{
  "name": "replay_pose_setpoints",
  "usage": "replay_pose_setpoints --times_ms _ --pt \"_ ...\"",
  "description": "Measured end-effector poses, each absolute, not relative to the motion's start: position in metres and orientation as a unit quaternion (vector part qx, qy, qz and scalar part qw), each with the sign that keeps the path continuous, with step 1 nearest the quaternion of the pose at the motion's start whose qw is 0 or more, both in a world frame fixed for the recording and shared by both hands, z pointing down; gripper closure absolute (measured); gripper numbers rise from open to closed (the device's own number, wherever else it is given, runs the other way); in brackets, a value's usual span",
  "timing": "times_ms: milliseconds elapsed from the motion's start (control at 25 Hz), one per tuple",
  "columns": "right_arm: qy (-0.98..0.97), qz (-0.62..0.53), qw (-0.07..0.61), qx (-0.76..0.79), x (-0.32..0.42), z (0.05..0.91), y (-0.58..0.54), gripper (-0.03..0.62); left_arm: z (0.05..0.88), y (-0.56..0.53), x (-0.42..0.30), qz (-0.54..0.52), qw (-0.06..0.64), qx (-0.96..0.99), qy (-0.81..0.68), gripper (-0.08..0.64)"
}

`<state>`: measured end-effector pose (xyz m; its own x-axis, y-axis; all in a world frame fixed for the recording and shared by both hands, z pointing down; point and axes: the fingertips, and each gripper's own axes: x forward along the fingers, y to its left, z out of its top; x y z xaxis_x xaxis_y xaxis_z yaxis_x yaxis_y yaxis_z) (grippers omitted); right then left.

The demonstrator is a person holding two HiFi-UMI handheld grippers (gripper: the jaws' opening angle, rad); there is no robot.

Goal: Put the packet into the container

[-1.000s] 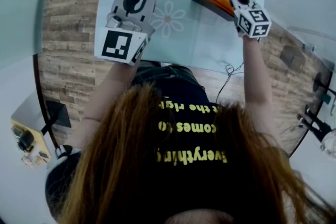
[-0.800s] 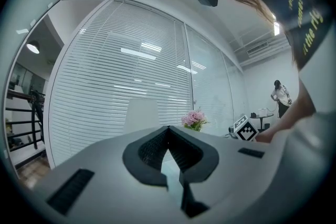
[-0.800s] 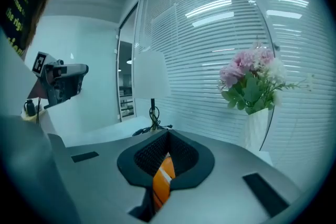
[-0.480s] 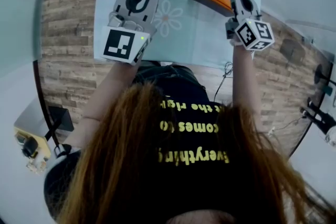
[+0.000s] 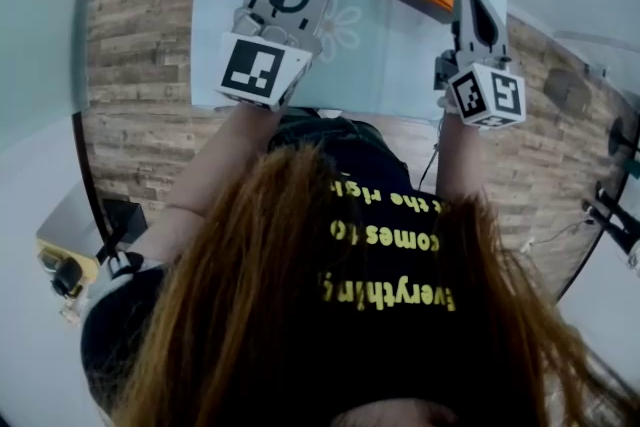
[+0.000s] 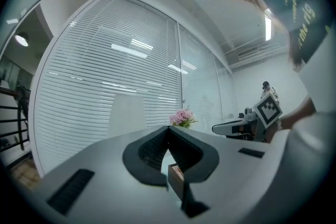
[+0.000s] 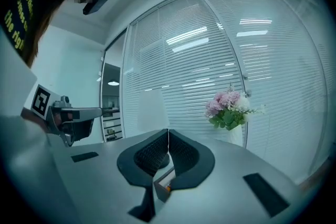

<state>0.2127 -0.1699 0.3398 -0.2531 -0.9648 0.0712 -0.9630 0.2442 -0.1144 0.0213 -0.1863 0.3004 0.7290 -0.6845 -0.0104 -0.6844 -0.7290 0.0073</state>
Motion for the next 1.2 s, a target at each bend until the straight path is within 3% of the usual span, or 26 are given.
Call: replay_pose_setpoints --times_ms 320,1200 --pt "0.778 -0.089 0.053 -0.62 0.198 0.324 -0.152 0.571 0.302 -0.183 0.032 -0.008 0.003 0.939 -0.344 0.559" --pt "0.769 -0.042 0.044 -0.637 0.195 0.303 -0.128 0.571 0.299 -0.167 0.059 -0.016 0.001 0.952 -0.307 0.559"
